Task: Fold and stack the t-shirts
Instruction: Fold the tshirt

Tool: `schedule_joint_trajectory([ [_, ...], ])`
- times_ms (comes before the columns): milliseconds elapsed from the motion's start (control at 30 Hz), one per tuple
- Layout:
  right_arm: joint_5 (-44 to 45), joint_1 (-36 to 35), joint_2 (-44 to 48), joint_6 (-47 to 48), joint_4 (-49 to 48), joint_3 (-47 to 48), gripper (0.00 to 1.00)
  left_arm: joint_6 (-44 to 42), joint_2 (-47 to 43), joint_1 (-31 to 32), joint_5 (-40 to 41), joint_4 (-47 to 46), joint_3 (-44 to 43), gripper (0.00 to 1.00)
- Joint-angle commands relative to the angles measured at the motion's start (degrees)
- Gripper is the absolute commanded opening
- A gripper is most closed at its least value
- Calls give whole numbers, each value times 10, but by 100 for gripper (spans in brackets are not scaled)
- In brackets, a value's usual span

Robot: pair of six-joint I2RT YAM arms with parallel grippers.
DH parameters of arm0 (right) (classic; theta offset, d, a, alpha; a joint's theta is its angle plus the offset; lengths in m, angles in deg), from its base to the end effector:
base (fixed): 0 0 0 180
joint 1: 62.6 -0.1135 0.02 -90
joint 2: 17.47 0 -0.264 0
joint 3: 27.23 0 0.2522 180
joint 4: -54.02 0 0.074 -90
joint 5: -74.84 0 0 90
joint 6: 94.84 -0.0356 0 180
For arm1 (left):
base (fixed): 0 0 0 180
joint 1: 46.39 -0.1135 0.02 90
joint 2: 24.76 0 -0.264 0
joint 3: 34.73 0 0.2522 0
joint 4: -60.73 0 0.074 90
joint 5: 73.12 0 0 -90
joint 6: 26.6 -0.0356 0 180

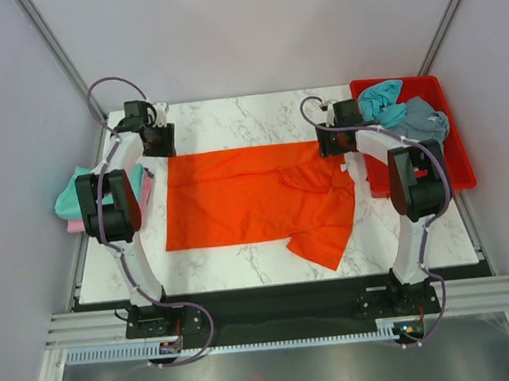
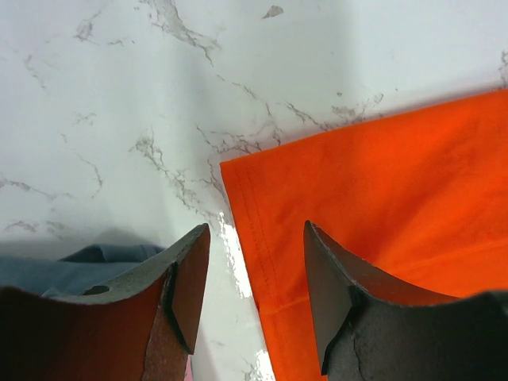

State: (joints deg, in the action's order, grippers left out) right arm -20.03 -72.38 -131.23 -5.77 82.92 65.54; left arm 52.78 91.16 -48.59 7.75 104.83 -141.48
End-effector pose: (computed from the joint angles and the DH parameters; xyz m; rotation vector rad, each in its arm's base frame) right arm 0.4256 0.0764 0.1811 -0.2266 2.4357 0.1869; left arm 0.4495 0.0116 0.2233 0.2482 2.4744 -0.1051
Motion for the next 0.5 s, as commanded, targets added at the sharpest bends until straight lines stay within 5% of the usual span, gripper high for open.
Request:
schedule_joint_trajectory([
  [0,6,17,-36,-9,-1,46,59,25,26,0,-3,9,-32,58],
  [467,7,46,-128,-6,-8,121,58,31,114,12,-13,7,-78,60],
])
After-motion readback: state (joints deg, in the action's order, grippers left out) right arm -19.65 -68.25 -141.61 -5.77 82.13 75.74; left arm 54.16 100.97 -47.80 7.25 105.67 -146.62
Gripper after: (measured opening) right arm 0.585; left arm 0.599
